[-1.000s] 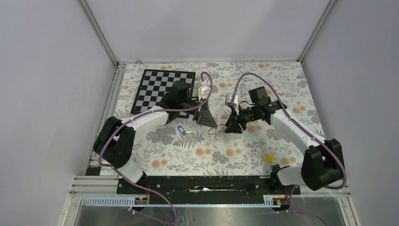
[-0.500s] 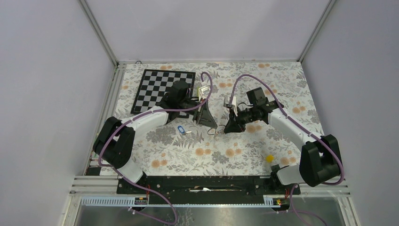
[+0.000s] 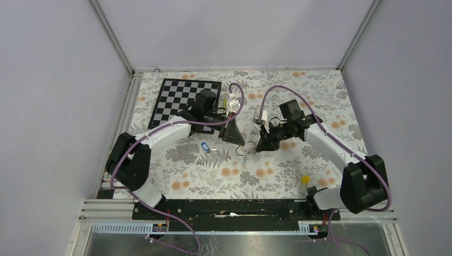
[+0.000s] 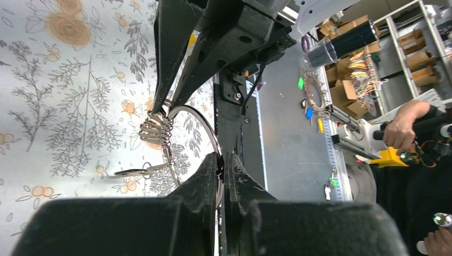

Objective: Put the keys on the keyring

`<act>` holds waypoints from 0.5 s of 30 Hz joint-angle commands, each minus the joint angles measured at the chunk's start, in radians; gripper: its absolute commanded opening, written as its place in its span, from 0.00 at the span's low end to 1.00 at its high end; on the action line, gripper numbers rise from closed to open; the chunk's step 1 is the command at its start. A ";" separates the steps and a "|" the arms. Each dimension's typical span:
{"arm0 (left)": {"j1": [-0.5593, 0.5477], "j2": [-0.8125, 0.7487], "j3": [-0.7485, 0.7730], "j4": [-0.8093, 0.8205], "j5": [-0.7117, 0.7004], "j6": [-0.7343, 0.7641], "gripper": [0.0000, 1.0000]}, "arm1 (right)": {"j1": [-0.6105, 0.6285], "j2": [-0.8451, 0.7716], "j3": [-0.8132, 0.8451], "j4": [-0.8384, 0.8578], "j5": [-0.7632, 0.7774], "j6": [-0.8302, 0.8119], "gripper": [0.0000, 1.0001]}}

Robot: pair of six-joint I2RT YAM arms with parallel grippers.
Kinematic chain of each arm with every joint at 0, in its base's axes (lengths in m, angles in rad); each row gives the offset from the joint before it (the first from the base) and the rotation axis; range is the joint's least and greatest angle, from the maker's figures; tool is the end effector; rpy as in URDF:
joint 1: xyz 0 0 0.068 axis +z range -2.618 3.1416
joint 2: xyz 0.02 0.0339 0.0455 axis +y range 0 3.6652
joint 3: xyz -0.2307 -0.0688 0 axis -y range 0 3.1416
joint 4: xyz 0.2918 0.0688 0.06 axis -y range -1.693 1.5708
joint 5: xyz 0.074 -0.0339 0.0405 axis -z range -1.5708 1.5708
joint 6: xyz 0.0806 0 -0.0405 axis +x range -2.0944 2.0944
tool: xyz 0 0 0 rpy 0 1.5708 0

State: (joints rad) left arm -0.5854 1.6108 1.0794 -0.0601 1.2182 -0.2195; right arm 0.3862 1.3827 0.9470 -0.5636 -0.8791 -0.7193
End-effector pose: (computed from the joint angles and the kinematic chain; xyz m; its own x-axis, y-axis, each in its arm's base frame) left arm 0.2880 -0.2817 0.1911 -0.6365 0.3318 -0.6962 0.7188 -0.0721 -0.6915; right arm 0.2865 0.1835 0.1659 -0.1736 -0.5242 -0.8337 -0.9844 0.1177 0.1309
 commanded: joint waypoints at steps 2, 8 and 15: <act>-0.002 -0.011 0.102 -0.185 -0.026 0.212 0.00 | 0.007 -0.058 0.040 -0.050 0.062 -0.032 0.03; -0.003 0.008 0.121 -0.186 -0.035 0.239 0.00 | 0.039 -0.057 0.034 -0.048 0.094 -0.019 0.01; -0.008 0.013 0.139 -0.254 -0.085 0.342 0.11 | 0.051 -0.078 0.032 0.009 0.133 0.050 0.00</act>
State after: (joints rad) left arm -0.5907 1.6272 1.1675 -0.2916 1.1675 0.0284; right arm 0.4263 1.3415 0.9524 -0.5819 -0.7864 -0.7120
